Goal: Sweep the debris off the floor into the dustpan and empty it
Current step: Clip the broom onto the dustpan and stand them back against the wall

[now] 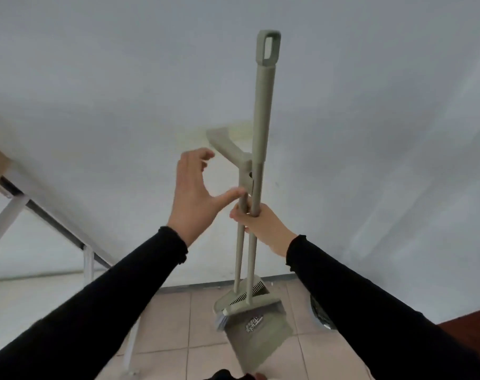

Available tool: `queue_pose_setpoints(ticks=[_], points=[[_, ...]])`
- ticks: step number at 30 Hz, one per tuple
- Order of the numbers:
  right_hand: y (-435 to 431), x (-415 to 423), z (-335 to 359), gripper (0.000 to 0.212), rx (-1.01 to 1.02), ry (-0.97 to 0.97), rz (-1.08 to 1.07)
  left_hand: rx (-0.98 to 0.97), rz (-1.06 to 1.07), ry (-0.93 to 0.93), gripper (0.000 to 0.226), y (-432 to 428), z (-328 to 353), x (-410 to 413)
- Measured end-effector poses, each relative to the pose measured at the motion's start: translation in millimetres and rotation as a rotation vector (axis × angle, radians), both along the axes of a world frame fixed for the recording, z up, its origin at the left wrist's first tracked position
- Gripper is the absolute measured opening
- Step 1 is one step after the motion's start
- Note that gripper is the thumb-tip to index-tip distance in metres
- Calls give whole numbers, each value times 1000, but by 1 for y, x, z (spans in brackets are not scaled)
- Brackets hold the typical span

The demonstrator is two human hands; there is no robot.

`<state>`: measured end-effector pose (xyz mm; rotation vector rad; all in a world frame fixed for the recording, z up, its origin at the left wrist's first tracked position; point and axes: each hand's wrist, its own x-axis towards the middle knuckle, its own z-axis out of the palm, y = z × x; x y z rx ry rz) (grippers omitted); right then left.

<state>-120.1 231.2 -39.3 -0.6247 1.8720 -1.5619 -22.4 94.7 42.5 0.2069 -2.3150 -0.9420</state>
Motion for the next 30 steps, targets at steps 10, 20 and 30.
queue_pose_setpoints(ticks=[10, 20, 30], points=[[-37, -12, -26, 68, 151, 245, 169, 574, -235, -310, 42, -33, -40, -18], [-51, -21, -66, 45, 232, 218, 142, 642, -302, -419, 36, -65, -81, -28], [-69, -46, -83, 43, 252, 195, 98, 596, -346, -479, 36, -83, -100, -65]])
